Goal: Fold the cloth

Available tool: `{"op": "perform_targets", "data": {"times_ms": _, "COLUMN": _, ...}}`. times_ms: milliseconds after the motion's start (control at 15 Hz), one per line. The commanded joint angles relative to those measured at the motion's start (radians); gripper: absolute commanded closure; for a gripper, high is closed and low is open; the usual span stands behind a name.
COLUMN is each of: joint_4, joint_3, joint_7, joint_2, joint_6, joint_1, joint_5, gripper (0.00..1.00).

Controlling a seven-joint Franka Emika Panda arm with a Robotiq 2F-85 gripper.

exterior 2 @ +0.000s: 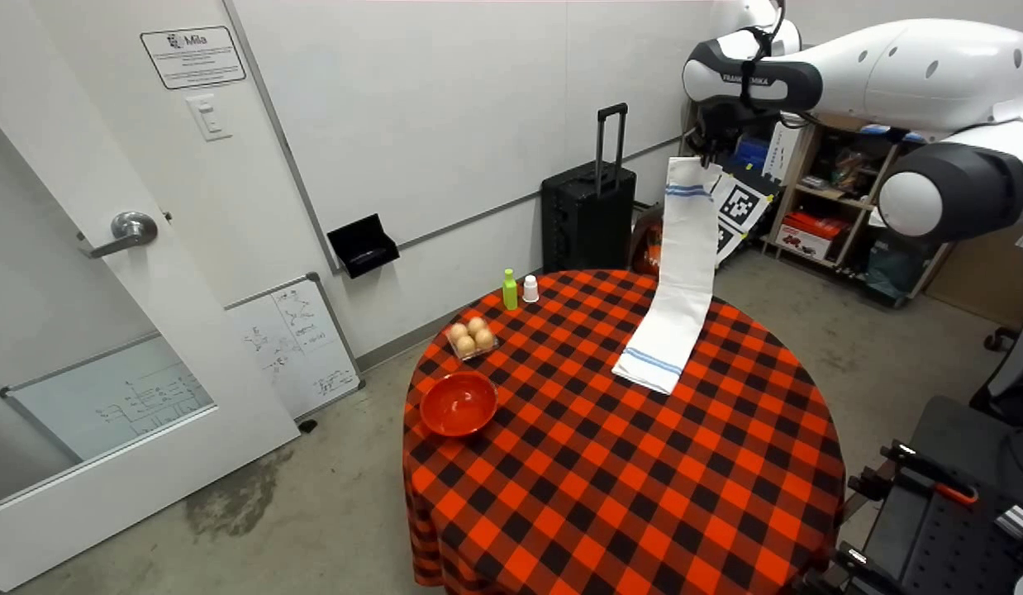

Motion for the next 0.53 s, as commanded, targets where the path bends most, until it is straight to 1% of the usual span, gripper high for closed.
{"op": "perform_targets", "data": {"times_ms": 0, "joint_4": 0.02, "joint_3": 0.017, "joint_7": -0.064, "joint_2": 0.017, "joint_6": -0.079, "joint_1": 0.025, "joint_5": -0.011, "gripper": 0.98}}
{"op": "perform_targets", "data": {"times_ms": 67, "joint_4": 0.043, "joint_3": 0.02, "joint_7": -0.066, "joint_2": 0.031, "joint_6": -0.107, "joint_1": 0.03, "joint_5": -0.009, "gripper": 0.98}}
{"op": "perform_targets", "data": {"times_ms": 200, "joint_4": 0.021, "joint_3": 0.027, "joint_7": -0.071, "joint_2": 0.017, "joint_6": -0.123, "joint_1": 0.044, "joint_5": -0.005, "gripper": 0.98}}
{"op": "perform_targets", "data": {"times_ms": 333, "joint_4": 0.019, "joint_3": 0.045, "joint_7": -0.083, "joint_2": 0.005, "joint_6": -0.147, "joint_1": 0.051, "joint_5": 0.007, "gripper": 0.98}}
{"op": "perform_targets", "data": {"times_ms": 467, "joint_4": -0.008, "joint_3": 0.071, "joint_7": -0.11, "joint_2": -0.019, "joint_6": -0.174, "joint_1": 0.056, "joint_5": 0.025, "gripper": 0.98}}
